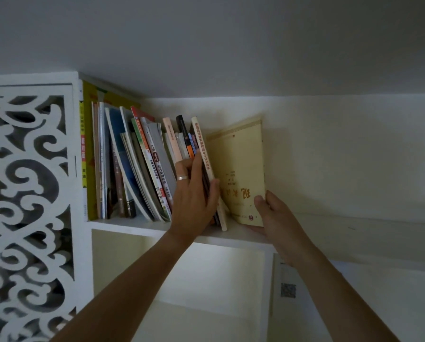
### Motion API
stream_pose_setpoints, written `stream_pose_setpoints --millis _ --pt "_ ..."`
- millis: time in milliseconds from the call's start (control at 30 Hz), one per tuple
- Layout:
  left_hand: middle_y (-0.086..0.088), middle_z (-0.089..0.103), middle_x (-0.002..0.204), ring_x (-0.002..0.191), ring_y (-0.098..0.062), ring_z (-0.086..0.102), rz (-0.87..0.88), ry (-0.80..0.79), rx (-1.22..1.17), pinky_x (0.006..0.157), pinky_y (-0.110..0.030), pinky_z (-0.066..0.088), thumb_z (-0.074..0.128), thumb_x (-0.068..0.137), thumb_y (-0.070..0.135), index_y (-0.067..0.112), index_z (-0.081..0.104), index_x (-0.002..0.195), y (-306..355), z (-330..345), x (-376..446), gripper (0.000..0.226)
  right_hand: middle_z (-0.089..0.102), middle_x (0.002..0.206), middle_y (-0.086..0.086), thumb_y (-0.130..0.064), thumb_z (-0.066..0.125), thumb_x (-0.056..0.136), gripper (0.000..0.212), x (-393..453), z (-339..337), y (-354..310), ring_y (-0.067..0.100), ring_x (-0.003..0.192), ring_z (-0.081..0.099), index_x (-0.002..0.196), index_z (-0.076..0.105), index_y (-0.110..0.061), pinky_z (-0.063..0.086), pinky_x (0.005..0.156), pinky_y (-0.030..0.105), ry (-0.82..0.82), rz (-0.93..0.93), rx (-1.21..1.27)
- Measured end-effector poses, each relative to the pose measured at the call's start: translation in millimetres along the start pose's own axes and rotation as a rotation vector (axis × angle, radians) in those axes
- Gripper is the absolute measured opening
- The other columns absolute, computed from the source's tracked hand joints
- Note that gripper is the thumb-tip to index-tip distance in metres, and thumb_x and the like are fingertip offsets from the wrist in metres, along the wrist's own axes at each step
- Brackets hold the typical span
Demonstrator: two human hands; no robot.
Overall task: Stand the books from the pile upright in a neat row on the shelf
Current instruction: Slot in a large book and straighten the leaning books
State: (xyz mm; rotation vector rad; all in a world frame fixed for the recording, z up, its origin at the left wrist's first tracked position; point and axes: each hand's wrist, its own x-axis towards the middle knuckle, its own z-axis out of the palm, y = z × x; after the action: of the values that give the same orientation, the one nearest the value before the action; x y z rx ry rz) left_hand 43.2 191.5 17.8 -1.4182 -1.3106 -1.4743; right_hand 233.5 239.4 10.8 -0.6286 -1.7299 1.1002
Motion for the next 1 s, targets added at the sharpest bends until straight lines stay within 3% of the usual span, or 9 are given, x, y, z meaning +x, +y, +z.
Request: stream_pose_setpoints --millis 167,333,467,567,667,767,867,1000 --pt "-0.006 0.035 0.133 0.110 -0.008 0.046 0.012 -0.039 -0.002 0.090 -0.008 0.041 0.038 0.107 0.044 0.022 0.027 0.163 -4.8 0.3 -1.0 0.062 0.068 0.119 -0.011 -0.043 0.039 0.108 0.021 -4.2 2.6 -0.4 0.010 0.109 0.065 0.120 0.057 -0.043 0.055 0.099 0.043 -0.024 -0.091 -0.159" --pt "-0.008 0.035 0.134 0.115 -0.020 0.045 0.140 -0.037 0.167 0.095 -0.027 0.049 0.054 0.104 0.030 0.027 0.044 0.156 -6.8 0.6 -4.1 0.053 0.071 0.106 -0.005 -0.043 0.039 0.108 0.022 -4.1 3.6 0.9 0.013 0.099 0.068 0.107 0.061 -0.038 0.055 0.096 0.048 0.006 -0.096 -0.140" --pt "-0.003 0.032 0.136 0.118 -0.021 0.040 0.144 -0.048 0.221 0.090 -0.030 0.048 0.049 0.103 0.049 0.030 0.054 0.147 1.8 0.8 -5.5 0.049 0.071 0.104 -0.006 -0.045 0.040 0.107 0.024 -3.1 4.3 2.2 0.013 0.099 0.069 0.105 0.062 -0.036 0.057 0.095 0.049 0.007 -0.064 -0.102" --pt "-0.002 0.032 0.137 0.120 -0.020 0.040 0.081 -0.069 0.191 0.093 -0.037 0.053 0.045 0.098 0.065 0.024 0.053 0.145 5.9 0.0 -5.5 0.063 0.072 0.101 -0.004 -0.046 0.039 0.107 0.027 -3.9 4.6 1.0 0.015 0.095 0.070 0.107 0.062 -0.033 0.057 0.092 0.049 0.012 -0.067 -0.144" --pt "-0.008 0.032 0.143 0.128 -0.025 0.043 0.051 -0.042 0.171 0.102 -0.040 0.053 0.059 0.091 0.067 0.012 0.043 0.150 6.6 1.2 -5.5 0.082 0.071 0.100 0.001 -0.041 0.041 0.107 0.027 -7.3 3.5 -1.7 0.016 0.092 0.068 0.110 0.062 -0.024 0.056 0.088 0.040 0.016 -0.090 -0.236" --pt "-0.009 0.028 0.151 0.135 -0.027 0.040 0.041 -0.035 0.114 0.110 -0.041 0.046 0.071 0.090 0.052 0.007 0.027 0.159 7.6 2.4 -5.7 0.093 0.069 0.095 -0.005 -0.020 0.054 0.102 0.010 -12.4 5.1 -2.4 0.001 0.077 0.064 0.109 0.060 -0.024 0.051 0.064 0.017 0.008 -0.145 -0.352" --pt "-0.011 0.028 0.152 0.137 -0.025 0.038 0.081 -0.024 0.094 0.111 -0.041 0.045 0.070 0.094 0.040 0.006 0.022 0.161 6.6 2.4 -5.3 0.090 0.069 0.088 -0.007 -0.008 0.063 0.094 0.019 -15.5 10.6 -1.2 -0.002 0.071 0.063 0.102 0.061 -0.025 0.048 0.055 0.014 0.024 -0.225 -0.432" --pt "-0.008 0.026 0.153 0.136 -0.026 0.041 0.080 -0.012 0.081 0.110 -0.046 0.050 0.066 0.098 0.037 0.006 0.020 0.163 7.0 1.4 -6.9 0.086 0.062 0.067 -0.010 -0.014 0.070 0.093 0.014 -18.5 16.4 -1.4 0.002 0.060 0.058 0.084 0.064 -0.023 0.040 0.050 0.011 0.224 -0.325 -0.362"
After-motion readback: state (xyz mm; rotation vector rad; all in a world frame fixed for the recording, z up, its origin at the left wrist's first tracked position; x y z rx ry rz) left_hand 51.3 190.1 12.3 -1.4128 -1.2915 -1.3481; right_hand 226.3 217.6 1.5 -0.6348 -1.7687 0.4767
